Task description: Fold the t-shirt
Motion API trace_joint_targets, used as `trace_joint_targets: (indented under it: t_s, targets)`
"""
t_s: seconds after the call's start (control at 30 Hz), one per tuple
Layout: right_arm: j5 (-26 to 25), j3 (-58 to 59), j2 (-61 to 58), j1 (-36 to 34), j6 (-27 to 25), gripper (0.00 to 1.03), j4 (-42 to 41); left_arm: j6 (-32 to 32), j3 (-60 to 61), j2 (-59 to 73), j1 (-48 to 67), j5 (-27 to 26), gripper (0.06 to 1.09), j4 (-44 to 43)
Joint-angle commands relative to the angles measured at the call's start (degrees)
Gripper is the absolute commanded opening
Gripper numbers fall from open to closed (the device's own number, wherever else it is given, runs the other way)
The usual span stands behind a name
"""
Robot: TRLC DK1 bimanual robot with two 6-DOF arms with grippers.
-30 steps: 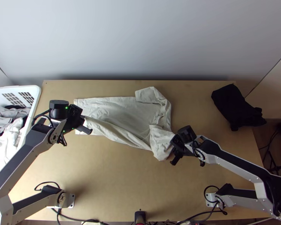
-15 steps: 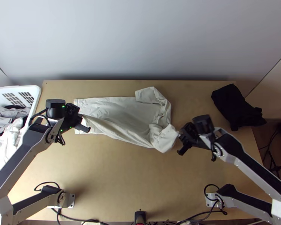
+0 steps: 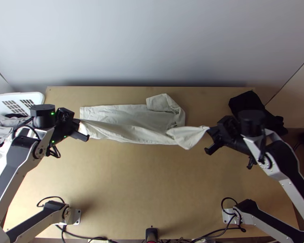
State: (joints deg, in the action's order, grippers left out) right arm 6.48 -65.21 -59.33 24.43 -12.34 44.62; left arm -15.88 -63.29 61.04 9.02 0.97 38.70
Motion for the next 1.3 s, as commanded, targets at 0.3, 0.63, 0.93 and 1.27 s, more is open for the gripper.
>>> trace_joint_targets:
  t_s: [0.3, 0.63, 0.93, 1.27]
  targets:
    - [-0.2, -9.5, 7.2, -4.9, 0.1, 0.03, 6.4, -0.6, -2.3, -9.5, -0.1, -3.5, 0.09, 12.9]
    - [-0.2, 3.5, 15.6, -4.4, -0.8, 0.03, 10.0, -0.8, 15.7, -12.5, 4.9, -7.5, 0.10, 7.3]
    - [-0.2, 12.4, 17.8, -4.3, -1.9, 0.03, 10.1, -2.8, 18.0, 4.8, 9.4, -7.4, 0.10, -5.3]
    - [-0.2, 16.4, 16.6, -5.4, -1.4, 0.03, 6.7, -4.8, 15.2, 25.0, 10.1, -7.4, 0.10, -17.5]
